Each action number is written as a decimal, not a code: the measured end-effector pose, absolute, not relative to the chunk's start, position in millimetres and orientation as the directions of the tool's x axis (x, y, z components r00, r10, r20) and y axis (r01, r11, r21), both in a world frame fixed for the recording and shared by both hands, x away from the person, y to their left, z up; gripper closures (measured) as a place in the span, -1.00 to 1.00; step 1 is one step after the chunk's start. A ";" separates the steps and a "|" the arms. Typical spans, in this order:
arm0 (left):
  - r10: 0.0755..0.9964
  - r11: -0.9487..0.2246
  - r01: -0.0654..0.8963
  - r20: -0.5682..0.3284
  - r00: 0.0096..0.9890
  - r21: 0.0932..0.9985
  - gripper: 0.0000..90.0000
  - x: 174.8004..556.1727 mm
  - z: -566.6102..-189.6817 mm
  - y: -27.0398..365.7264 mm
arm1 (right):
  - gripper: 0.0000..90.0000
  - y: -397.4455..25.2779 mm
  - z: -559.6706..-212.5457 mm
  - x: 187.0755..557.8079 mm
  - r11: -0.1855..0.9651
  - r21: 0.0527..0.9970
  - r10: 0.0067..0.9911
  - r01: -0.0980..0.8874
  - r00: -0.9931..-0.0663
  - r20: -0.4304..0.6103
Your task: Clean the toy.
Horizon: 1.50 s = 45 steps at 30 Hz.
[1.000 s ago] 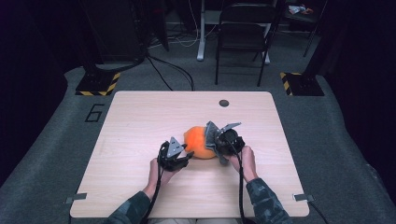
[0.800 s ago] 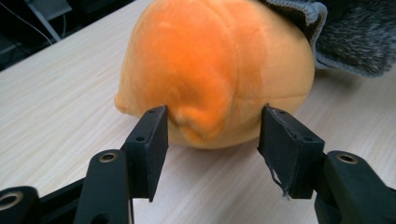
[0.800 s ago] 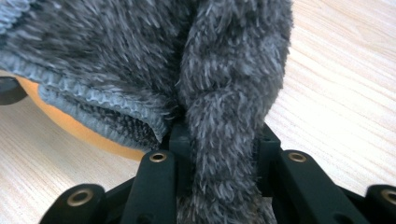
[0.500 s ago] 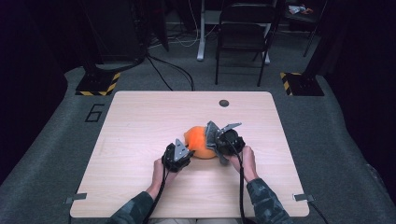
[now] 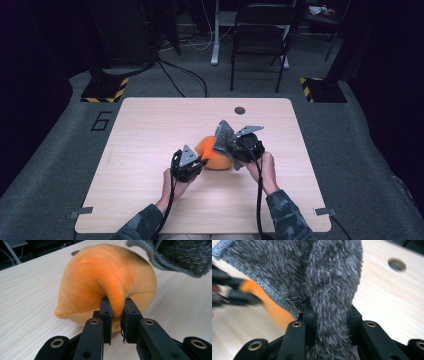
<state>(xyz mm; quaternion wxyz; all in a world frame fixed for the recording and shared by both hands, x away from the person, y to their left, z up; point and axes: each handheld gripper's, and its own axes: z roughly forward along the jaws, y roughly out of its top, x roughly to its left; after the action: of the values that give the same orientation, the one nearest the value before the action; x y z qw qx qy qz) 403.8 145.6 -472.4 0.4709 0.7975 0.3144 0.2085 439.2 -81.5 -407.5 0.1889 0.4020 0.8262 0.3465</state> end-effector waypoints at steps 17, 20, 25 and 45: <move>0.703 -0.363 0.351 0.006 0.711 0.863 0.75 409.8 -479.8 147.1 | 0.51 -74.2 -433.1 444.4 0.510 0.644 0.783 0.571 -0.619 -0.071; 0.700 -0.365 0.358 0.000 0.715 0.859 0.74 410.2 -480.4 147.6 | 0.51 -77.6 -436.1 446.7 0.506 0.632 0.787 0.587 -0.614 -0.060; 0.701 -0.359 0.364 -0.009 0.713 0.859 0.74 411.7 -481.7 149.3 | 0.51 -85.6 -444.9 452.0 0.495 0.603 0.803 0.626 -0.594 -0.042; 0.712 -0.342 0.369 -0.017 0.701 0.864 0.72 414.3 -484.0 155.4 | 0.51 -109.3 -472.8 469.1 0.466 0.511 0.851 0.723 -0.524 -0.034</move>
<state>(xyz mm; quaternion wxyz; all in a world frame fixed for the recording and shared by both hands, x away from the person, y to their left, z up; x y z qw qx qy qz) 414.3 155.4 -484.0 0.4627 0.7979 0.3388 0.1857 469.1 -109.3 -472.8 0.1433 0.4661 0.8440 0.2235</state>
